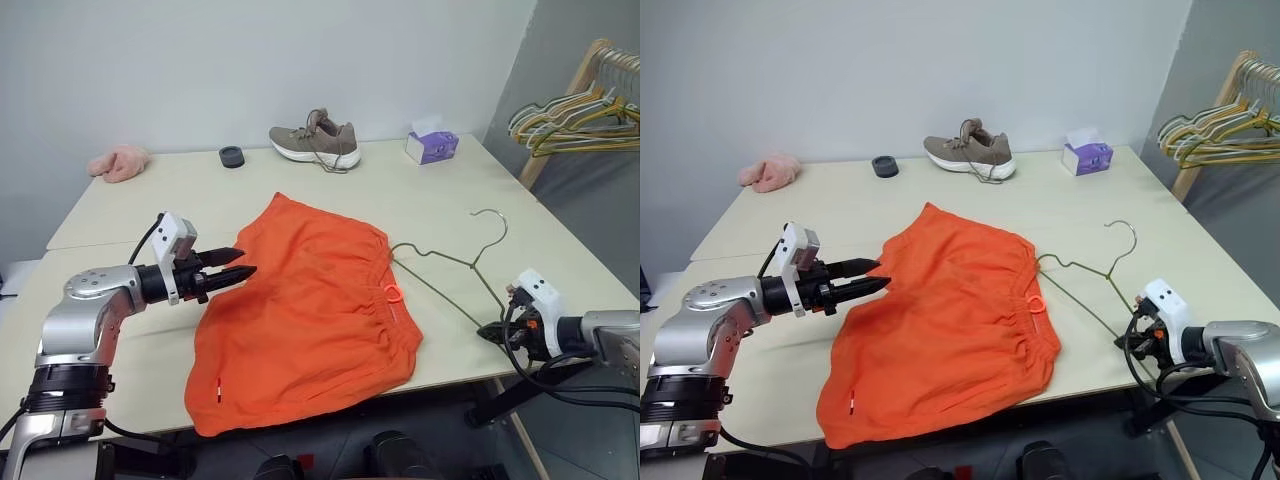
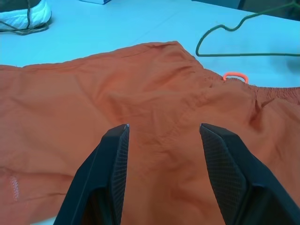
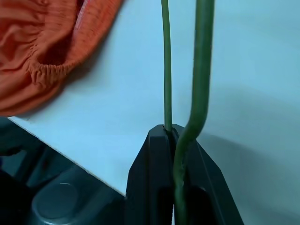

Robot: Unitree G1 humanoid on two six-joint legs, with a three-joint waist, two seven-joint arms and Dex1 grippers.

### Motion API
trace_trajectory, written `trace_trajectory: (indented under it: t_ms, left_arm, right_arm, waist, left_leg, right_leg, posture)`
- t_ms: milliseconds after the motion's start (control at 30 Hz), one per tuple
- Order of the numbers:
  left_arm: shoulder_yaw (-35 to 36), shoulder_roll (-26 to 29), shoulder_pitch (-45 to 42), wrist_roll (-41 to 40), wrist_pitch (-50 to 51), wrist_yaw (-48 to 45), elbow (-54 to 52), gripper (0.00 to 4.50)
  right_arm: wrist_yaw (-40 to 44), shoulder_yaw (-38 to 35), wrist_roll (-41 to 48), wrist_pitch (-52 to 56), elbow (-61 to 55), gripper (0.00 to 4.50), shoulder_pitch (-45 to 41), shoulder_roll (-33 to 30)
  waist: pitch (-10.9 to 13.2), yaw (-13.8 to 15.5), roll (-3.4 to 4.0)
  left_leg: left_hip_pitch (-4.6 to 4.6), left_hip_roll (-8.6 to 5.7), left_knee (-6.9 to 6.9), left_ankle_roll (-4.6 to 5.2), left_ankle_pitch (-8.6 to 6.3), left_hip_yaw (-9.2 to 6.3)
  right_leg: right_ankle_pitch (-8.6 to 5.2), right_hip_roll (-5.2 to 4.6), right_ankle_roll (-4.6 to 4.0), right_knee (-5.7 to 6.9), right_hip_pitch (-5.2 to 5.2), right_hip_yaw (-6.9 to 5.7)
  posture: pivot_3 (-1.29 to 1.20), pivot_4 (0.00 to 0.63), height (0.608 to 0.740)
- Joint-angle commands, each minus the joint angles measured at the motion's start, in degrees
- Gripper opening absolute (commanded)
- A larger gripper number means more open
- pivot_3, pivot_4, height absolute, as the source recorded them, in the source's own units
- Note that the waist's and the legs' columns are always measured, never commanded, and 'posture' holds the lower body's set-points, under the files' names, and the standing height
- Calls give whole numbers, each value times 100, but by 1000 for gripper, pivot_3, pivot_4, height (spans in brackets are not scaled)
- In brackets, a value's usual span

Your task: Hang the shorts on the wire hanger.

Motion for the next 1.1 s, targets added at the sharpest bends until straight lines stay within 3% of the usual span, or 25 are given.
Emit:
trace_trajectory:
  t_ms: [33, 400, 767, 1100]
  left_arm:
    - [177, 132, -20, -88, -107, -28, -157, 2506]
    - [159, 262, 318, -300, -67, -261, -547, 2506]
    - [-79, 513, 723, -286, -35, -773, -940, 2506]
    - [170, 383, 874, -59, -288, -99, -613, 2506]
  right_arm:
    - [-188, -112, 250, 298, -98, 0, -91, 33]
    - [-223, -38, 1025, 1004, -291, 0, -170, -28]
    - [-334, 223, 1331, 1091, 395, 0, -1097, 184]
    - [-220, -83, 1974, 1225, 108, 0, -1253, 101]
  waist:
    - [0, 0, 0]
    - [0, 12, 0]
    - [-1, 10, 0]
    - [-1, 25, 0]
  left_leg:
    - [0, 0, 0, 0, 0, 0]
    - [0, 1, -2, 0, 0, 1]
    - [-1, 3, -3, 0, 0, 3]
    - [-2, 5, -3, 0, 0, 1]
  right_leg:
    - [0, 0, 0, 0, 0, 0]
    - [0, 1, 0, -1, -1, -2]
    - [0, 5, -1, -2, -4, 0]
    - [0, 4, -1, -2, -3, 1]
  posture:
    - [-237, 37, 740]
    - [-220, 30, 740]
    - [-206, 22, 740]
    - [-198, 23, 740]
